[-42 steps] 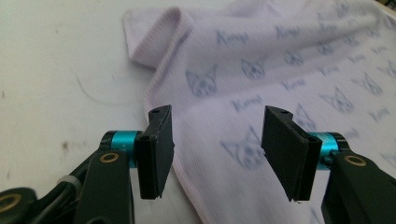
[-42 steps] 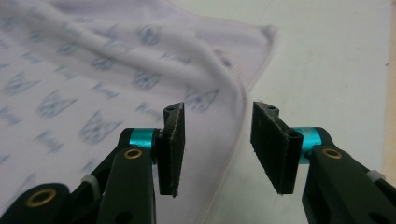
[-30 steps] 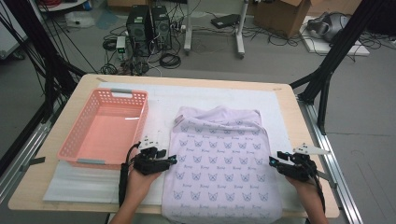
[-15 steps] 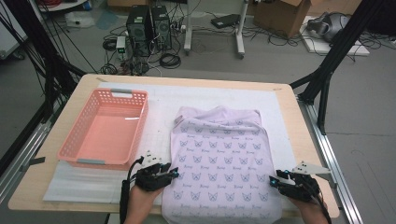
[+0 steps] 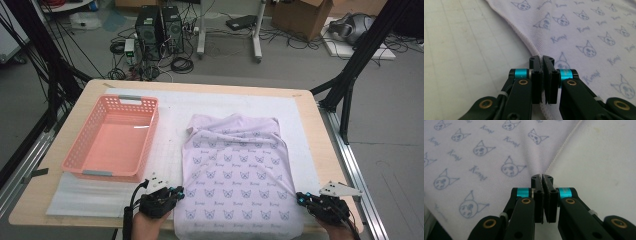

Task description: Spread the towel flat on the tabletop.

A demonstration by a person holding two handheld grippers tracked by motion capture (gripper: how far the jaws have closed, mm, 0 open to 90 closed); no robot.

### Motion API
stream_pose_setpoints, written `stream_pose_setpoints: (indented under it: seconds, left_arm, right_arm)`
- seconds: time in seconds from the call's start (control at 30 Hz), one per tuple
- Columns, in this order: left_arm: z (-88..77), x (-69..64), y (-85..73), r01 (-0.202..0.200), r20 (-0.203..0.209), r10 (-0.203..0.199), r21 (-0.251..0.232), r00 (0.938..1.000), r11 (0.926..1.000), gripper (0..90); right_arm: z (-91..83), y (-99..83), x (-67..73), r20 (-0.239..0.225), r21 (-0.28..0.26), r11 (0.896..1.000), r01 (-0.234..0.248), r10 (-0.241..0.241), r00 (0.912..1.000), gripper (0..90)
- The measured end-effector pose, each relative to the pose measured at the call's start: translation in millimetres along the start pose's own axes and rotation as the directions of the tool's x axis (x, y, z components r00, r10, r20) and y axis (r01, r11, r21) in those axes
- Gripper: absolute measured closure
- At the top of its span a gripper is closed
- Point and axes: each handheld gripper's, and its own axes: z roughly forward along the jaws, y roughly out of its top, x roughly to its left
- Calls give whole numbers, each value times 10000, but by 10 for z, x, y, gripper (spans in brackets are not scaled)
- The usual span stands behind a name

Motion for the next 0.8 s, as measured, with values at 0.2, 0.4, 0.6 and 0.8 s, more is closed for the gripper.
stream_pose_setpoints:
  seconds: [0.2, 0.4, 0.6, 0.8]
  left_arm:
    - [-154, -4, -110, -25, 430, 18, 171, 9991, 9999, 856]
    - [-164, -21, -80, -694, 678, 693, -7, 9953, 9976, 724]
    - [12, 95, 122, -93, 570, 131, -654, 9983, 9978, 520]
    - [226, 87, 190, -295, 328, 299, -140, 9990, 9995, 537]
  right_arm:
    - [-111, -107, 76, -339, 77, 10000, -2, 5, 9994, 884]
    - [-168, -174, 156, -432, 33, 9998, -216, 218, 9988, 820]
    - [-26, 18, 136, 320, -574, 9977, -352, 371, 9988, 619]
    - [252, 217, 5, 1053, -263, 9981, -561, 585, 9927, 600]
